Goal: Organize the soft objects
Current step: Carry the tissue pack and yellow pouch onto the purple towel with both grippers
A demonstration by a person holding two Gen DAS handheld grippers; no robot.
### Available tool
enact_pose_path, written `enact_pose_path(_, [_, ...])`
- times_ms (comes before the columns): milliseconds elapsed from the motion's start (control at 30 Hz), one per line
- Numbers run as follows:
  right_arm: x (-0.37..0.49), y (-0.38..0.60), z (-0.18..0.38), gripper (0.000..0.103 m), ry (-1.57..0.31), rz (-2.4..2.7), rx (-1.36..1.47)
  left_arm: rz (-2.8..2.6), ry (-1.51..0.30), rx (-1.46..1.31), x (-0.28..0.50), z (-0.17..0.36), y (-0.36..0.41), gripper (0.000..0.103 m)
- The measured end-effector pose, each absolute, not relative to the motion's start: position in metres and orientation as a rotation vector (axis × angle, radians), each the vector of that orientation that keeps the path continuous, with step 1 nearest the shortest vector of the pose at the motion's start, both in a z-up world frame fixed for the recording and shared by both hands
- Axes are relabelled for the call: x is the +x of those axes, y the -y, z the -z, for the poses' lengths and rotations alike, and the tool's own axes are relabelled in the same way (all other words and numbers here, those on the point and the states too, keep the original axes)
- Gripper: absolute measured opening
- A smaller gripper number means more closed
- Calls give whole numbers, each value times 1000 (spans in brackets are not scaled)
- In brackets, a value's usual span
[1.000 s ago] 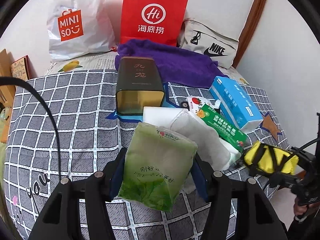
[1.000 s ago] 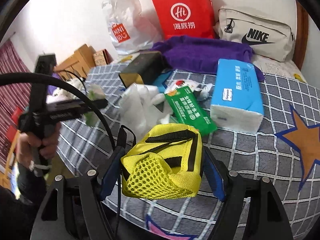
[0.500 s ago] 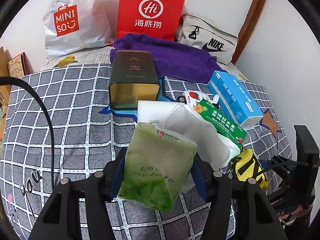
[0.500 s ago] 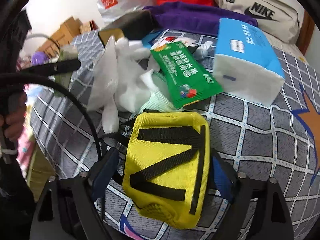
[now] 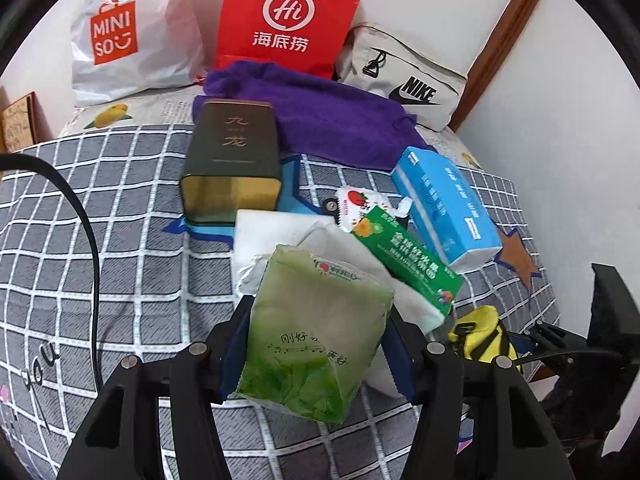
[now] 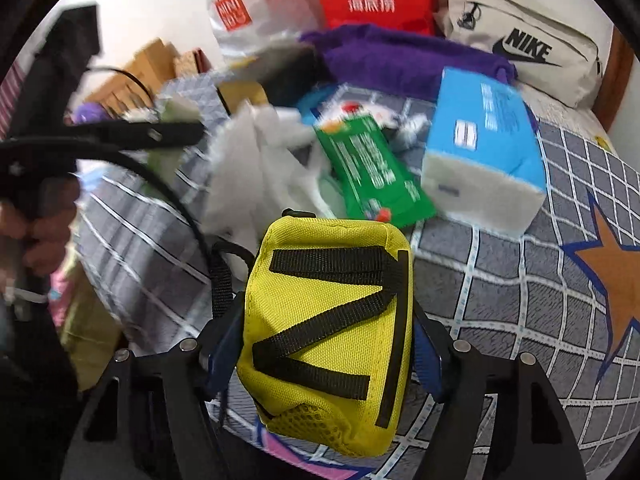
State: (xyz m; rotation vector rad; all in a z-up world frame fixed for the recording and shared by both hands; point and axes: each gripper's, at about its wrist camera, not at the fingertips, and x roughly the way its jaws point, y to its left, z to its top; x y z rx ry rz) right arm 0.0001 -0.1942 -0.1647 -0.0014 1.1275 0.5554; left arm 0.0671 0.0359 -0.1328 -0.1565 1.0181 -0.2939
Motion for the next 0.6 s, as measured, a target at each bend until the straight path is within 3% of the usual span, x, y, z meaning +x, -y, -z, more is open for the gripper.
enact_pose_path(600, [52, 213, 101, 72, -992, -592, 100, 276, -987, -136, 109, 108, -38, 58])
